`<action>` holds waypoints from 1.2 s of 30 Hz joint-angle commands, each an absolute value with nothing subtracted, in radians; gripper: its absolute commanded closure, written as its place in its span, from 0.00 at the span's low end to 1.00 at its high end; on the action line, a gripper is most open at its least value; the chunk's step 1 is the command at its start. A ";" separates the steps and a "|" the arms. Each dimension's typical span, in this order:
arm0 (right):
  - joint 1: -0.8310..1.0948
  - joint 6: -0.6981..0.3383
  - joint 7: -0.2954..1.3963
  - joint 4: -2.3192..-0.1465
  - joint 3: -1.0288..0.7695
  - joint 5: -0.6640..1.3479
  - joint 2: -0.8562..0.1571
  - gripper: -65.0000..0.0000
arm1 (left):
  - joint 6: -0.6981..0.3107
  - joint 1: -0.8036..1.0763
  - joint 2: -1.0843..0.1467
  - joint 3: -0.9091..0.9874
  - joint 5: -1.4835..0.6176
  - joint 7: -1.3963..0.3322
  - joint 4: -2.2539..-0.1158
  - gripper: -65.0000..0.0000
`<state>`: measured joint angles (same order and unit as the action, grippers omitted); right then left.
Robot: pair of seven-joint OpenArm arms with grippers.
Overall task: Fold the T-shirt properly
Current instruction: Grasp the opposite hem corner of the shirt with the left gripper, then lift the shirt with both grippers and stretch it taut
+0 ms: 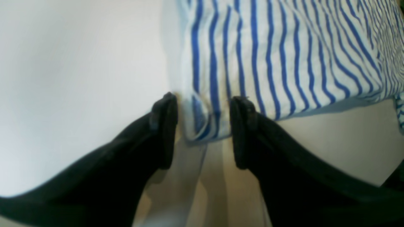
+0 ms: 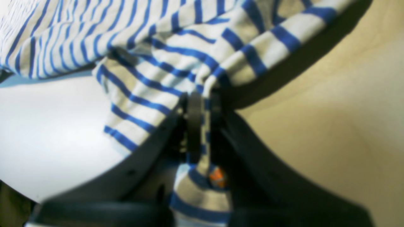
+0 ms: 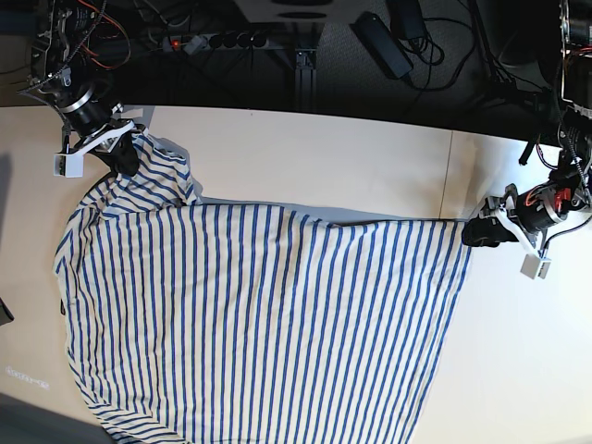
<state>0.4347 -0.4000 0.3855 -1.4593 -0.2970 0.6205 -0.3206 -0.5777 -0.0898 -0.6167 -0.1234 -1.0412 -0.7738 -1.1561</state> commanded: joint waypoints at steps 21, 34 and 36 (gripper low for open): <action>0.443 -0.418 0.471 -1.449 -0.292 0.570 -0.324 1.00 | -0.595 -0.136 -0.554 -0.191 -0.843 -0.648 -1.163 1.00; 0.451 -0.419 0.598 -1.518 -0.312 0.646 -0.345 1.00 | -0.698 -0.121 -0.616 -0.191 -0.810 -0.640 -1.201 1.00; 0.467 -0.419 0.635 -1.552 -0.336 0.668 -0.349 1.00 | -0.698 -0.106 -0.638 -0.188 -0.833 -0.653 -1.238 1.00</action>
